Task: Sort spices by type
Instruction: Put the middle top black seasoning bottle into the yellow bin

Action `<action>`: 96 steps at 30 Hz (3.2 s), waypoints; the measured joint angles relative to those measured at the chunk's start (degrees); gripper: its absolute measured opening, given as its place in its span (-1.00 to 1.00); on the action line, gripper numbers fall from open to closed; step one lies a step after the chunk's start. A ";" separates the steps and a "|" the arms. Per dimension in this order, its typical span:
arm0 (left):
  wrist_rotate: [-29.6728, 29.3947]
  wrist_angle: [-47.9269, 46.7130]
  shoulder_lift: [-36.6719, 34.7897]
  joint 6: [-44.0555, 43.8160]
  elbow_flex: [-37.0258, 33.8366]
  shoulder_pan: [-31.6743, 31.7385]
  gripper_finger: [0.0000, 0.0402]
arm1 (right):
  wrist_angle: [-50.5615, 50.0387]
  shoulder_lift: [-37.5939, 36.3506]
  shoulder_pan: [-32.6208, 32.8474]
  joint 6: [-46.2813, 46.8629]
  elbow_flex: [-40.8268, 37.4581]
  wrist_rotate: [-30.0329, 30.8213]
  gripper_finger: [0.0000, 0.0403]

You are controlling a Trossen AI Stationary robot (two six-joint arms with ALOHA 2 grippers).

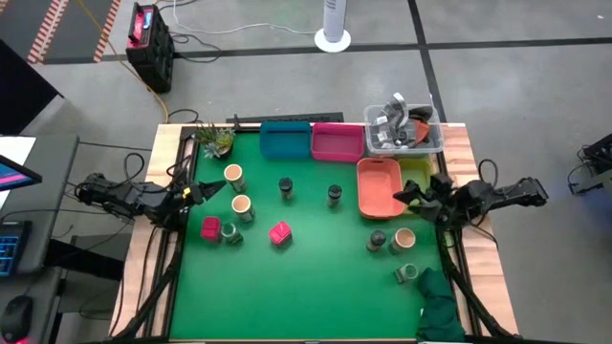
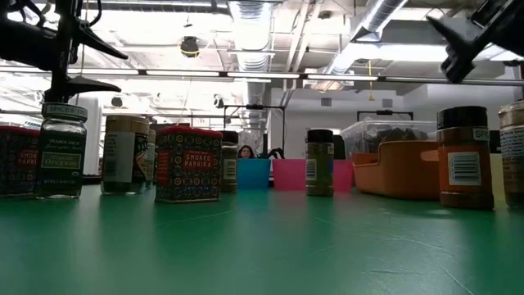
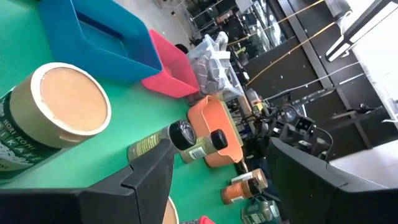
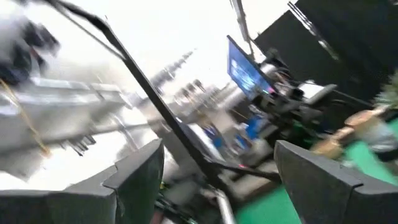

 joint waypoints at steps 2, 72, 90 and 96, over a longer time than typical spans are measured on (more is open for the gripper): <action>-0.10 0.02 0.00 -0.45 0.00 0.00 0.21 | 1.79 0.00 0.00 3.38 0.00 0.00 0.63; 38.31 -22.00 54.39 50.46 40.96 30.46 0.21 | -80.24 103.21 -20.85 -28.69 81.35 -3.72 0.98; 35.85 -21.28 49.02 61.91 40.96 38.63 0.21 | -83.04 104.54 -22.54 -28.53 82.50 -6.03 0.12; 34.94 -21.28 47.30 62.61 40.96 40.66 0.21 | -91.77 104.50 -23.64 -28.71 91.43 -5.04 0.12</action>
